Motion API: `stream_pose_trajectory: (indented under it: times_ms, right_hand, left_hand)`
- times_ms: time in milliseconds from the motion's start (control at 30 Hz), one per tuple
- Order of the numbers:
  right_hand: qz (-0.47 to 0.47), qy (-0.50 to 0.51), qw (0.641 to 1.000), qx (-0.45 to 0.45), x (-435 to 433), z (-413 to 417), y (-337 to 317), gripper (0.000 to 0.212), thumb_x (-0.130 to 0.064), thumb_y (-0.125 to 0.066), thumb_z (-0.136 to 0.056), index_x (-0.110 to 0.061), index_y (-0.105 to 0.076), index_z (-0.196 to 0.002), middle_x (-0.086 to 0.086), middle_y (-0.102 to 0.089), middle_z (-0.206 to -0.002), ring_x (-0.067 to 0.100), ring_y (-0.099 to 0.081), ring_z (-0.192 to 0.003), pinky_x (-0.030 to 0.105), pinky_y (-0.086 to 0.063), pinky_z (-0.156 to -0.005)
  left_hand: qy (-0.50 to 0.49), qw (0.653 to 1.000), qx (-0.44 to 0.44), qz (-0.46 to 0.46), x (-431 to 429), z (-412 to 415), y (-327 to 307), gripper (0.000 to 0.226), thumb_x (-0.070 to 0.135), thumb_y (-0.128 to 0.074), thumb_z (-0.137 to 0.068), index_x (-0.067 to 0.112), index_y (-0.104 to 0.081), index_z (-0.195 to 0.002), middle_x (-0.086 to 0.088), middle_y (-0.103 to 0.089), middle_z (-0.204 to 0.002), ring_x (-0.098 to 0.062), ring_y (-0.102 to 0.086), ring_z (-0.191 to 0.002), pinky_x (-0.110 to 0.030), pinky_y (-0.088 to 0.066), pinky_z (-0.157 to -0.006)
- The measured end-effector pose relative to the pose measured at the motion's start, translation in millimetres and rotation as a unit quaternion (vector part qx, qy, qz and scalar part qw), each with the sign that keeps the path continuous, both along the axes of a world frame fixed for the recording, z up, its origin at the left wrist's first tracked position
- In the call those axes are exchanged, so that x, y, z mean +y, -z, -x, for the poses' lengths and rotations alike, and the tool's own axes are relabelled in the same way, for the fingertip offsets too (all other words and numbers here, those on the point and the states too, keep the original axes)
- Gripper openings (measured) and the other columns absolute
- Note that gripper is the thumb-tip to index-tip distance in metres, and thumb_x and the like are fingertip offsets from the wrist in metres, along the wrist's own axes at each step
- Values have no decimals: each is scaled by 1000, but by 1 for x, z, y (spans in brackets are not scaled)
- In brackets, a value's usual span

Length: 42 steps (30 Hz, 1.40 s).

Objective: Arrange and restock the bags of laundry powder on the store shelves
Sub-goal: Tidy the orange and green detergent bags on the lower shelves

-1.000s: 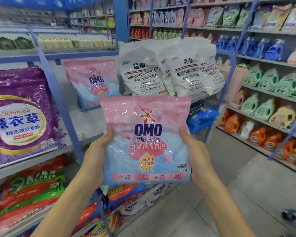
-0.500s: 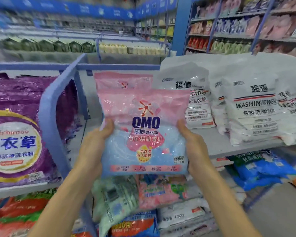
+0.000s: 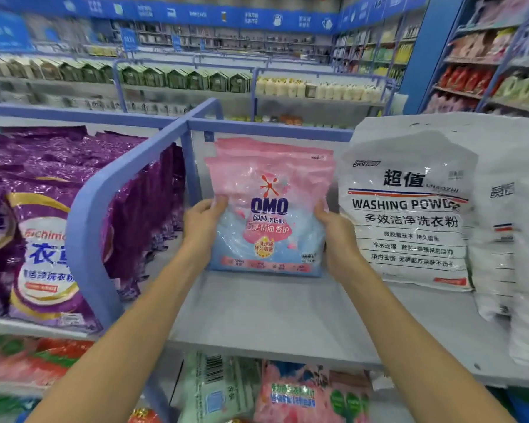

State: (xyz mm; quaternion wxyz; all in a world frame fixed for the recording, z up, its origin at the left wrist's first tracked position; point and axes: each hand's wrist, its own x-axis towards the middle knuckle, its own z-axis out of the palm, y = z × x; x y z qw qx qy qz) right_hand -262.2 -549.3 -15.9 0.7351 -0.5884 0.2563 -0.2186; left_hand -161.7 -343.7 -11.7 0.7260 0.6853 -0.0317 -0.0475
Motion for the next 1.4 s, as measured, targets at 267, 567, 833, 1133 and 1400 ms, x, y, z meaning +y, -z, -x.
stream_pose_trajectory:
  times_ms: [267, 567, 833, 1133, 1400]
  right_hand:
    - [189, -135, 968, 93, -5, 56, 35, 65, -26, -94, -70, -18, -59, -124, -6, -76, -113, 0, -74, -90, 17, -56, -72]
    - [329, -66, 940, 61, 8, 28, 40, 80, -4, -93, -63, -34, -47, -121, -27, -62, -110, -21, -53, -95, 0, -42, -70]
    - [359, -38, 930, 68, 16, 30, 48, 76, -12, -94, -66, -29, -47, -123, -12, -66, -117, 9, -63, -107, 4, -44, -74]
    - [435, 0, 889, 142, 51, 68, 54, 43, -24, -66, -95, -21, -46, -133, 0, -60, -123, 22, -58, -107, 32, -41, -77]
    - [480, -7, 861, 170, 97, 116, 67, 59, -45, -54, -102, -21, -41, -154, 3, -49, -153, 24, -47, -139, 47, -41, -114]
  left_hand:
    - [163, 970, -33, -175, 35, 30, 46, 64, 10, -93, -66, 26, -62, -119, 9, -77, -105, -10, -74, -97, -25, -59, -76]
    - [51, 961, -128, -239, 17, 15, 44, 76, 8, -95, -56, 26, -56, -119, 14, -68, -108, -5, -65, -96, -17, -46, -66]
    - [28, 949, -169, -263, 18, 20, 58, 67, 16, -94, -59, 18, -58, -115, 6, -70, -111, -17, -66, -98, -31, -53, -74]
    - [65, 931, -209, -291, 29, 48, 63, 60, 26, -76, -84, 23, -45, -136, 1, -67, -122, -20, -64, -107, -32, -52, -77]
    - [132, 855, -251, -434, 73, 100, 72, 60, 34, -56, -100, 9, -37, -151, -13, -46, -150, -36, -31, -146, -44, -30, -118]
